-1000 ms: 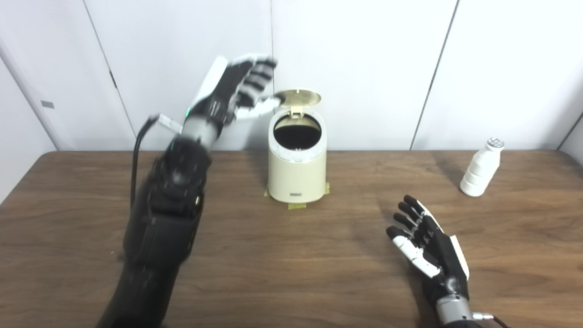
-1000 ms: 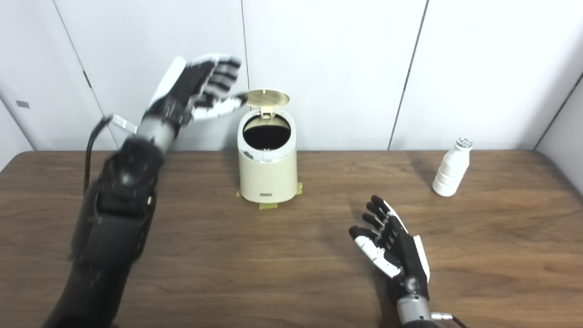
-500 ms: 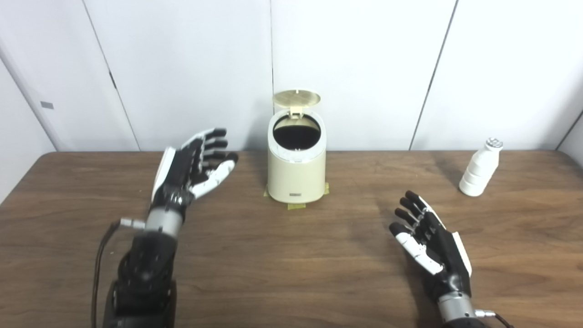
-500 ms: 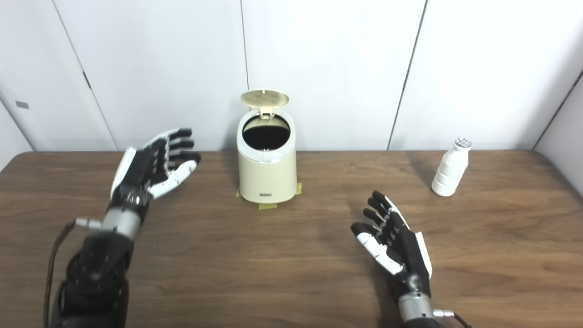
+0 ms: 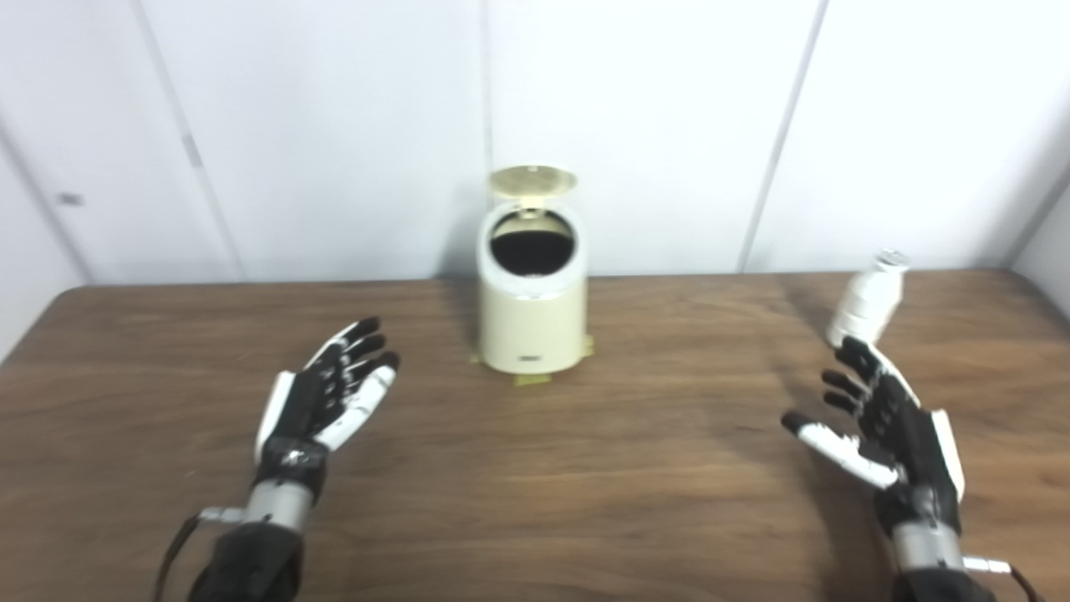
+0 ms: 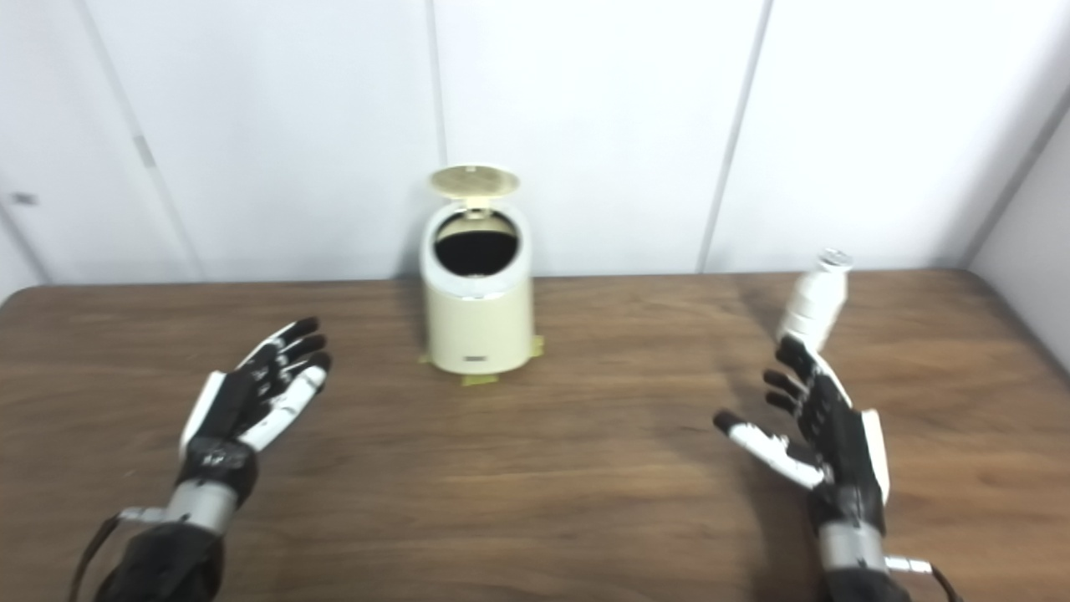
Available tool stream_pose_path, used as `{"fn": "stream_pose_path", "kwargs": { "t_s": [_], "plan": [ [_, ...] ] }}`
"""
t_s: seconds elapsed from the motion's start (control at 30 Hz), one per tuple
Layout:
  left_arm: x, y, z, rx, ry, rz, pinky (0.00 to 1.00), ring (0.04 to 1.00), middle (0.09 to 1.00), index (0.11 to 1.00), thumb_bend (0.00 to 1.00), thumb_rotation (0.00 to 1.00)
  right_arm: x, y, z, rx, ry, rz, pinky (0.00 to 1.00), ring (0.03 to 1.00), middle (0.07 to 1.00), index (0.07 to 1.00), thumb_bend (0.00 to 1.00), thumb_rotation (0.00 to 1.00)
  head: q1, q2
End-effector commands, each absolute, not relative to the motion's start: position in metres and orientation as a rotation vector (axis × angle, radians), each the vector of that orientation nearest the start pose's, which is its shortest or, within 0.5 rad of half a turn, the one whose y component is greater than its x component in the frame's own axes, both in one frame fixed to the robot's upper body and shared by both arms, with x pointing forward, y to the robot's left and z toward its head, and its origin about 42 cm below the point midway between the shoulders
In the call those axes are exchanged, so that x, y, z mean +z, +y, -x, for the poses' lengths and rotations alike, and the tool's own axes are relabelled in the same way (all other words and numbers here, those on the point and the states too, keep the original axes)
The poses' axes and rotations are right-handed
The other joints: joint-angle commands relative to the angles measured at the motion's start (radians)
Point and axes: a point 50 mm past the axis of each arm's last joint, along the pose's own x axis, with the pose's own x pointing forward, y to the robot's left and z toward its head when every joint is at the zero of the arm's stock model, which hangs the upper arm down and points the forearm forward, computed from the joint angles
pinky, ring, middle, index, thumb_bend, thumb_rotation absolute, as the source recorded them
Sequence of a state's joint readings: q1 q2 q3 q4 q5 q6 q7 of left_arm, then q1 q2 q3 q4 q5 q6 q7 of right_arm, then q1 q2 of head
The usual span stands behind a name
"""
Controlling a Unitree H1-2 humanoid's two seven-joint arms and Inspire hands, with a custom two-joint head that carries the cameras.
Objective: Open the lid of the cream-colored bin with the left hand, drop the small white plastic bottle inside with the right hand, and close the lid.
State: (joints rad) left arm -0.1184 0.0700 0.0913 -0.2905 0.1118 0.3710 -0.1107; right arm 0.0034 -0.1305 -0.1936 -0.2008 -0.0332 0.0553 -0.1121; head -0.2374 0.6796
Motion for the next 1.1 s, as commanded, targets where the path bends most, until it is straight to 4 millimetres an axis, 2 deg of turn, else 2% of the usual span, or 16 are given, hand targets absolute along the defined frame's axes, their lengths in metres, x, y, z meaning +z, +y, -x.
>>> {"fn": "stream_pose_path", "kwargs": {
  "t_s": [0.0,0.07,0.17,0.3,0.37,0.47,0.57,0.67,0.7,0.83,0.97,1.07],
  "plan": [
    [0.198,0.250,-0.315,0.005,-0.104,-0.164,0.78,0.803,0.859,0.892,0.45,0.39,0.174,-0.303,-0.278,-0.315,-0.219,0.175,0.71,0.767,0.828,0.820,0.76,0.16,-0.046,-0.001],
    [0.197,0.255,-0.316,0.003,-0.105,-0.161,0.80,0.817,0.866,0.901,0.46,0.39,0.176,-0.303,-0.276,-0.333,-0.215,0.184,0.73,0.781,0.831,0.826,0.75,0.17,-0.084,-0.005],
    [0.197,0.262,-0.318,-0.005,-0.103,-0.145,0.82,0.832,0.877,0.910,0.46,0.38,0.178,-0.308,-0.271,-0.386,-0.201,0.189,0.67,0.779,0.833,0.818,0.74,0.19,-0.130,-0.009],
    [0.199,0.271,-0.321,-0.005,-0.099,-0.134,0.82,0.843,0.883,0.917,0.43,0.35,0.183,-0.318,-0.269,-0.456,-0.196,0.183,0.73,0.766,0.826,0.824,0.74,0.15,-0.184,-0.011],
    [0.200,0.275,-0.322,-0.008,-0.102,-0.149,0.81,0.843,0.884,0.918,0.43,0.34,0.185,-0.322,-0.269,-0.488,-0.182,0.203,0.73,0.769,0.821,0.817,0.74,0.16,-0.211,-0.011],
    [0.203,0.280,-0.321,-0.008,-0.096,-0.162,0.79,0.840,0.882,0.913,0.40,0.34,0.190,-0.328,-0.271,-0.527,-0.152,0.258,0.80,0.789,0.829,0.815,0.77,0.18,-0.248,-0.011],
    [0.206,0.283,-0.321,-0.015,-0.079,-0.155,0.80,0.849,0.886,0.920,0.39,0.34,0.193,-0.335,-0.277,-0.551,-0.131,0.319,0.80,0.801,0.833,0.820,0.77,0.17,-0.271,-0.011],
    [0.208,0.286,-0.320,-0.023,-0.074,-0.154,0.80,0.846,0.883,0.921,0.40,0.33,0.200,-0.341,-0.285,-0.560,-0.120,0.361,0.71,0.807,0.838,0.831,0.78,0.16,-0.283,-0.008],
    [0.208,0.287,-0.319,-0.023,-0.071,-0.151,0.80,0.842,0.881,0.918,0.41,0.33,0.202,-0.343,-0.288,-0.564,-0.115,0.377,0.71,0.812,0.840,0.834,0.79,0.17,-0.286,-0.006],
    [0.211,0.289,-0.317,-0.030,-0.062,-0.141,0.81,0.845,0.878,0.911,0.40,0.33,0.212,-0.355,-0.303,-0.587,-0.090,0.467,0.78,0.825,0.840,0.843,0.90,0.24,-0.297,-0.002],
    [0.211,0.294,-0.317,-0.040,-0.070,-0.164,0.79,0.829,0.865,0.904,0.41,0.33,0.219,-0.364,-0.321,-0.599,-0.089,0.521,0.70,0.821,0.862,0.856,0.94,0.21,-0.305,0.002],
    [0.212,0.295,-0.317,-0.046,-0.068,-0.174,0.80,0.833,0.867,0.910,0.40,0.33,0.224,-0.369,-0.333,-0.594,-0.086,0.544,0.71,0.834,0.882,0.878,0.93,0.19,-0.303,0.002]
  ]
}}
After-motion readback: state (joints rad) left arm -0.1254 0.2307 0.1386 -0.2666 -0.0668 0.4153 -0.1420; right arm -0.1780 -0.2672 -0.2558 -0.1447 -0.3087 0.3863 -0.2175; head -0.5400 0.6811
